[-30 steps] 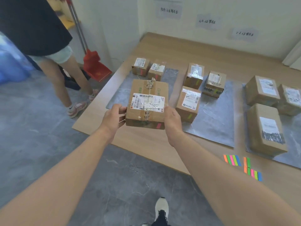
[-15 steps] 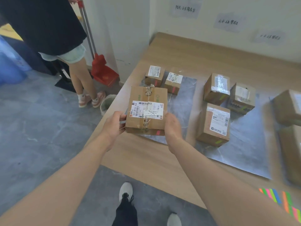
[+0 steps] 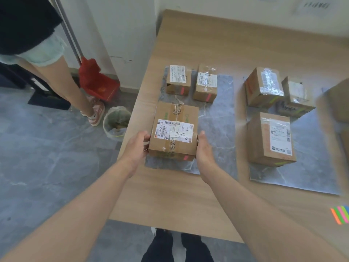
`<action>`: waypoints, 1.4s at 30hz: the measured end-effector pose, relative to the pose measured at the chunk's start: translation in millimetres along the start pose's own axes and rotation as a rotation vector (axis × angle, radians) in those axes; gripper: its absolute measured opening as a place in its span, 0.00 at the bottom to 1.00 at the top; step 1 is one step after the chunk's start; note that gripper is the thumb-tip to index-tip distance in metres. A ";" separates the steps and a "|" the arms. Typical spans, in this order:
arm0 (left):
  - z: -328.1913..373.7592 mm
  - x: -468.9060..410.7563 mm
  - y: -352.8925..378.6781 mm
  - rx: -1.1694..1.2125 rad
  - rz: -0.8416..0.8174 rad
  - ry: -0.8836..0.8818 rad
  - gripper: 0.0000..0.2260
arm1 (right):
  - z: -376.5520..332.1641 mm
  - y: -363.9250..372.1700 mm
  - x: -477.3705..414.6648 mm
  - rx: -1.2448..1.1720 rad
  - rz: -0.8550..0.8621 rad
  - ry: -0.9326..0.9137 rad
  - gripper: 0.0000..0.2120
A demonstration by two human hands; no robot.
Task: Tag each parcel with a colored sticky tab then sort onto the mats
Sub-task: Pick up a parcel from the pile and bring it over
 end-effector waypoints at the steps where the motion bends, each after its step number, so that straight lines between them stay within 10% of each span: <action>1: -0.1 -6.4 0.9 0.006 0.004 -0.009 0.13 | -2.0 1.9 -4.1 0.006 0.002 0.003 0.31; 19: 41.3 -19.7 11.2 -0.034 0.041 0.099 0.21 | -50.2 -4.8 -6.2 -0.068 0.067 -0.112 0.25; 42: 190.4 173.2 66.2 -0.108 -0.304 0.466 0.26 | -163.7 -143.1 155.9 -0.269 0.224 -0.554 0.23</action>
Point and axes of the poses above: each hand's wrist, its own x-axis away from the middle knuckle, its own y-axis out of the palm, z = x × y, the point moved 5 cm from there along -x, towards the middle knuckle, and after that the axes turned 8 degrees about z, right-handed, at the moved point
